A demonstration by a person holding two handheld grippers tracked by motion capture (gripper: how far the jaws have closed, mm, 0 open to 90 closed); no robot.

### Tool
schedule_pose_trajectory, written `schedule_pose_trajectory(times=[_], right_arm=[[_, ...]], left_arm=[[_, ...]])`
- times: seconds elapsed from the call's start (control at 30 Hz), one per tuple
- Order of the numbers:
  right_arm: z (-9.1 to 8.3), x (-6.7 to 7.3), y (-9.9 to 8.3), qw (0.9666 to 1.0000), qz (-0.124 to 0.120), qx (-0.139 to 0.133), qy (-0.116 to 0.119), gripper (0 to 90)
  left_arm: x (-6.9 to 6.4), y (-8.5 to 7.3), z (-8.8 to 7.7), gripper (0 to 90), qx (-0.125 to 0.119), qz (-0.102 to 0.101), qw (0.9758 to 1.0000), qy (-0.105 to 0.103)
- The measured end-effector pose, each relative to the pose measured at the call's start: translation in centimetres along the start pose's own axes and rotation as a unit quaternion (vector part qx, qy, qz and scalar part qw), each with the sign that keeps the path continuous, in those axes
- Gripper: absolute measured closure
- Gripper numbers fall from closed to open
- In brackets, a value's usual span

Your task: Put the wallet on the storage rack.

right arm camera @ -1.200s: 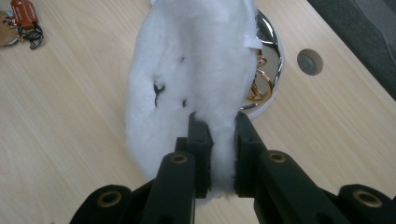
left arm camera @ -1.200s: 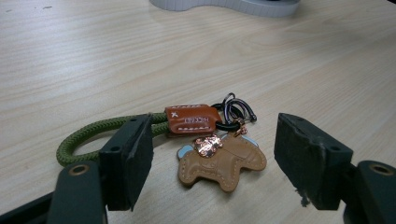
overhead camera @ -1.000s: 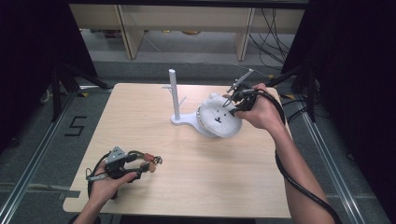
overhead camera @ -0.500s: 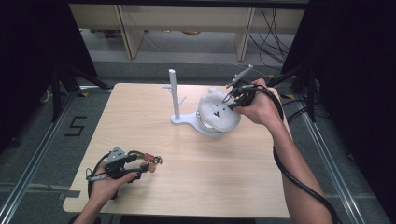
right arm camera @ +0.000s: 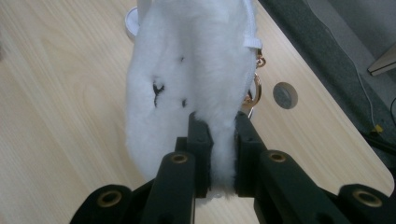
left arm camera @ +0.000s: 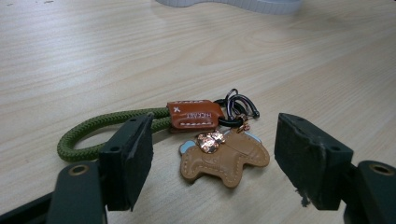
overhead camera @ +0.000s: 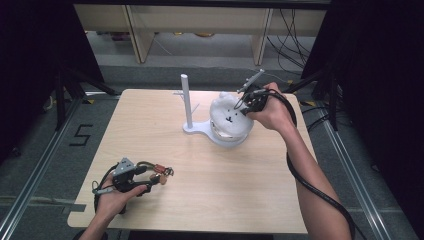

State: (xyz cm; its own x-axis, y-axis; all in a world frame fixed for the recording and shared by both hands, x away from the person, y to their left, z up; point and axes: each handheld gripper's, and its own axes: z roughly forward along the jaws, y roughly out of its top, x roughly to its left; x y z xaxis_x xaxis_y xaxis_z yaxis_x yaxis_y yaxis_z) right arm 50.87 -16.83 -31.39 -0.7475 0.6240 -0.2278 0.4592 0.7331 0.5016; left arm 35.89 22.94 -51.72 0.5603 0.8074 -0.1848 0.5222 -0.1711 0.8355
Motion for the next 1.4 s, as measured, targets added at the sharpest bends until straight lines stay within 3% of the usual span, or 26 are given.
schedule_pose_trajectory(times=[0.6, 0.93, 1.17, 1.2, 1.23, 1.27, 1.4], right_arm=[[3.2, -1.4, 0.2, 0.9999, -0.007, 0.013, -0.003, 81.4], [5.2, -1.8, 0.2, 0.9988, -0.029, 0.030, -0.026, 81.0], [6.1, -1.6, 0.4, 0.9960, -0.055, 0.048, -0.052, 80.7], [6.0, -1.7, 0.6, 0.9941, -0.075, 0.052, -0.058, 80.7], [5.9, -1.5, 0.8, 0.9939, -0.075, 0.054, -0.060, 80.8], [5.8, -1.6, 1.0, 0.9912, -0.093, 0.065, -0.067, 80.9], [5.6, -1.3, 1.5, 0.9904, -0.092, 0.078, -0.067, 80.8]], left_arm=[[0.0, -0.1, 0.0, 27.5, 0.002, -0.003, 1.0000, 0.001], [0.1, -0.1, 0.1, 27.5, 0.001, -0.003, 1.0000, -0.001], [0.1, -0.1, 0.1, 27.5, 0.001, -0.003, 1.0000, -0.001], [0.1, -0.1, 0.1, 27.5, 0.001, -0.003, 1.0000, -0.001], [0.1, -0.1, 0.1, 27.4, 0.001, -0.003, 1.0000, -0.001], [0.1, -0.1, 0.1, 27.4, 0.001, -0.003, 1.0000, -0.001], [0.1, -0.2, 0.1, 27.4, 0.001, -0.003, 1.0000, -0.001]])
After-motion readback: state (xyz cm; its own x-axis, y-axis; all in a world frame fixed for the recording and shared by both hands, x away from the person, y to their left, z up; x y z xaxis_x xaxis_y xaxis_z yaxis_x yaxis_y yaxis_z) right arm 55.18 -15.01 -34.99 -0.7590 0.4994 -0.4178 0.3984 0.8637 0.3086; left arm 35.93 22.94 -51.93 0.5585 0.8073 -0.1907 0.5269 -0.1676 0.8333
